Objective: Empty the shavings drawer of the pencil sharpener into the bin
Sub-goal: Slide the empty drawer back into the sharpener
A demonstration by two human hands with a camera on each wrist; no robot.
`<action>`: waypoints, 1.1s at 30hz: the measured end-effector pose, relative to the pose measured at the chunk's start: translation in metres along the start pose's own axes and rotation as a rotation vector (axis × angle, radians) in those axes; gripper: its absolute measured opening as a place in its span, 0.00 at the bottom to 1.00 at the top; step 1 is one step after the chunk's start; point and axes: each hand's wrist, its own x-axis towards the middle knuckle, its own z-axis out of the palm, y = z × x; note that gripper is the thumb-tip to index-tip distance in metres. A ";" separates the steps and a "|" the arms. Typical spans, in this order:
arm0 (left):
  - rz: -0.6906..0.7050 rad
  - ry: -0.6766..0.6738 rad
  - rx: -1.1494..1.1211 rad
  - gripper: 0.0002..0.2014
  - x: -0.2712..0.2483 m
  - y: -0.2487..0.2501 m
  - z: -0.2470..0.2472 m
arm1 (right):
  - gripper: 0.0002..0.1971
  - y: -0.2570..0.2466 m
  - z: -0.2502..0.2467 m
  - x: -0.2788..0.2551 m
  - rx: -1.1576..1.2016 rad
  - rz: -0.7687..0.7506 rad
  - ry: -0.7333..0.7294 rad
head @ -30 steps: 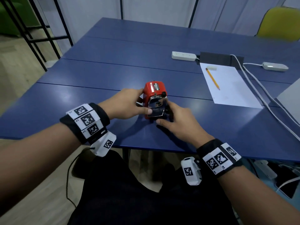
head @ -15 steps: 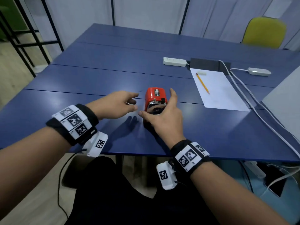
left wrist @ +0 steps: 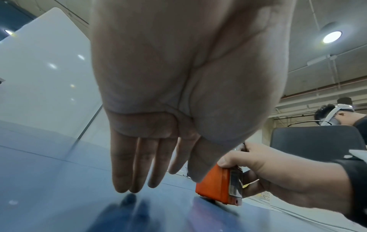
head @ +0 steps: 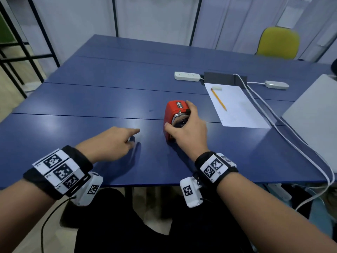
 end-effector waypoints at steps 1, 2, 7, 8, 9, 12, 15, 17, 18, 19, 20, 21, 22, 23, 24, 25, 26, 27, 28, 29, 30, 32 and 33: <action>0.000 -0.004 0.011 0.30 -0.001 0.002 0.001 | 0.50 0.002 -0.003 0.008 0.009 0.010 0.003; 0.006 -0.004 0.024 0.30 -0.001 0.003 0.001 | 0.50 0.005 -0.007 0.018 0.021 0.018 0.010; 0.059 -0.019 0.089 0.32 -0.003 0.001 0.006 | 0.47 0.017 -0.032 0.076 0.037 0.043 0.050; 0.066 -0.028 0.099 0.31 -0.003 0.002 0.008 | 0.47 0.019 -0.037 0.089 0.023 0.041 0.063; 0.071 -0.038 0.105 0.32 -0.002 0.004 0.009 | 0.47 0.021 -0.040 0.101 0.016 0.041 0.074; 0.072 -0.043 0.089 0.33 -0.001 0.014 0.009 | 0.47 0.028 -0.043 0.138 0.030 0.048 0.103; 0.073 -0.026 0.080 0.34 0.002 0.027 0.006 | 0.49 0.037 -0.034 0.175 0.022 0.074 0.116; 0.066 -0.031 0.095 0.36 0.002 0.035 0.005 | 0.48 0.044 -0.025 0.198 0.015 0.095 0.118; 0.060 -0.041 0.097 0.36 0.001 0.038 0.005 | 0.49 0.048 -0.020 0.208 0.013 0.104 0.119; 0.062 -0.045 0.095 0.37 0.000 0.041 0.005 | 0.49 0.051 -0.016 0.219 0.008 0.108 0.121; 0.059 -0.054 0.091 0.38 0.000 0.043 0.005 | 0.49 0.054 -0.012 0.228 0.001 0.108 0.124; 0.055 -0.063 0.088 0.39 0.000 0.043 0.007 | 0.49 0.057 -0.009 0.238 -0.007 0.110 0.124; 0.046 -0.074 0.083 0.40 0.000 0.043 0.008 | 0.49 0.060 -0.006 0.247 -0.010 0.114 0.121; 0.042 -0.084 0.084 0.40 0.001 0.043 0.009 | 0.49 0.062 -0.003 0.255 -0.013 0.116 0.116; 0.034 -0.102 0.087 0.41 0.002 0.043 0.010 | 0.49 0.063 -0.001 0.263 -0.014 0.115 0.111; 0.030 -0.119 0.094 0.41 0.003 0.043 0.010 | 0.49 0.065 0.002 0.270 -0.018 0.114 0.110; 0.023 -0.140 0.109 0.41 0.004 0.045 0.010 | 0.49 0.066 0.003 0.276 -0.022 0.112 0.110; 0.018 -0.154 0.119 0.41 0.006 0.046 0.009 | 0.48 0.067 0.006 0.282 -0.024 0.109 0.114; 0.008 -0.177 0.128 0.41 0.008 0.047 0.009 | 0.48 0.067 0.007 0.287 -0.026 0.107 0.118; 0.004 -0.195 0.142 0.42 0.011 0.048 0.010 | 0.48 0.069 0.010 0.293 -0.026 0.108 0.121; 0.004 -0.205 0.159 0.42 0.009 0.048 0.009 | 0.48 0.067 0.011 0.294 -0.026 0.106 0.123; -0.024 -0.181 0.125 0.42 0.010 0.049 0.008 | 0.48 0.066 0.016 0.298 -0.034 0.104 0.117; -0.029 -0.161 0.103 0.42 0.010 0.050 0.007 | 0.48 0.067 0.019 0.299 -0.036 0.103 0.113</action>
